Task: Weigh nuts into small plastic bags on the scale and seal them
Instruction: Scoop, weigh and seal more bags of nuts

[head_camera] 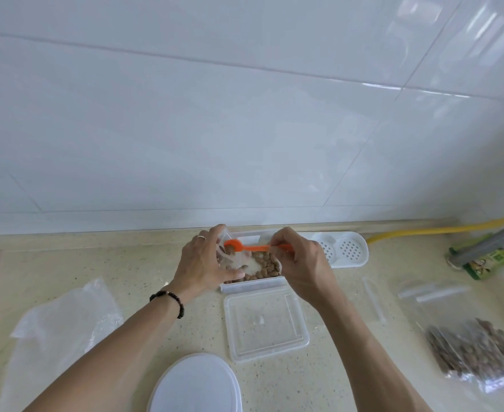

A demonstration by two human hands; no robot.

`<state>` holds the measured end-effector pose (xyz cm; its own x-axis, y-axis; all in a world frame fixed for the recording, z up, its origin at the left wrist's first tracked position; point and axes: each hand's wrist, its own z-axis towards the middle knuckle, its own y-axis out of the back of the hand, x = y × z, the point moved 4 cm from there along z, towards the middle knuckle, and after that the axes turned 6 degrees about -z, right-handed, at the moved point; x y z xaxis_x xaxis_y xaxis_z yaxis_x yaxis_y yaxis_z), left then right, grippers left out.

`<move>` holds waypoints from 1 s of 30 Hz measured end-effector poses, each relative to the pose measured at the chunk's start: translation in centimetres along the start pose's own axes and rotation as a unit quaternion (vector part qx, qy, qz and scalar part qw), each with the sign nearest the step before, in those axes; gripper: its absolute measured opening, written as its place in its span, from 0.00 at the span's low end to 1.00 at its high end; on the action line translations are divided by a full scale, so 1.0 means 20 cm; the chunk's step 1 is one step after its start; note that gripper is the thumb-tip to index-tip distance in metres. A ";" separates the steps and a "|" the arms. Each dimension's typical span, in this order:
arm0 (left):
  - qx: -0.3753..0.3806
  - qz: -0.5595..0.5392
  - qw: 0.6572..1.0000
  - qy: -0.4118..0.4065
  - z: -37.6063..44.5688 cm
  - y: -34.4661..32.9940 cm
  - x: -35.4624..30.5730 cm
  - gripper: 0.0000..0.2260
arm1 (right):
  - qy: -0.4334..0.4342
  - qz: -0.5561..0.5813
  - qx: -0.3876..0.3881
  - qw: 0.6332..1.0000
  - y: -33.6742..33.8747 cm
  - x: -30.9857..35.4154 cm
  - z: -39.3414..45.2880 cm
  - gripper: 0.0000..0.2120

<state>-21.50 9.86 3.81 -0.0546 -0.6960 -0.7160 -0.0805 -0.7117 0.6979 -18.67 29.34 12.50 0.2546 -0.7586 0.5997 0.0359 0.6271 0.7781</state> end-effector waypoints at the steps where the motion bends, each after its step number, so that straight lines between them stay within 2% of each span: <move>1: -0.001 0.000 1.000 0.005 0.00 0.00 0.01 0.47 | 0.010 -0.010 -0.001 1.000 0.00 0.00 -0.01 0.06; 7: -0.025 -0.011 1.000 0.003 0.00 -0.01 0.01 0.47 | 0.002 0.010 -0.018 1.000 0.02 0.00 -0.01 0.08; 10: -0.048 -0.027 0.998 0.009 0.00 0.01 0.03 0.47 | -0.067 0.066 -0.110 0.989 0.06 -0.05 -0.01 0.06; 12: -0.054 -0.014 0.998 0.005 -0.02 0.04 0.06 0.46 | -0.115 0.063 -0.141 0.981 0.07 -0.13 -0.01 0.05; 17: -0.036 0.022 0.999 -0.023 -0.07 0.05 0.14 0.45 | -0.136 -0.105 -0.005 0.985 -0.06 -0.30 0.00 0.03; 19: -0.029 0.030 0.999 -0.029 -0.07 0.03 0.16 0.46 | -0.147 -0.127 0.033 0.980 -0.10 -0.33 0.01 0.03; 25: -0.026 0.051 0.997 -0.051 -0.04 0.01 0.16 0.46 | -0.226 0.046 0.103 0.968 -0.25 -0.33 0.01 0.04; 30: -0.053 0.079 0.995 -0.039 -0.07 0.00 0.17 0.47 | -0.340 0.165 0.074 0.923 -0.34 -0.36 -0.05 0.03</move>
<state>-20.24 7.34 1.41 -0.1358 -0.7928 -0.5941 0.0399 -0.6036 0.7963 -19.79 30.69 2.61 -0.4389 -0.4973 0.7484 -0.0798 0.8511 0.5188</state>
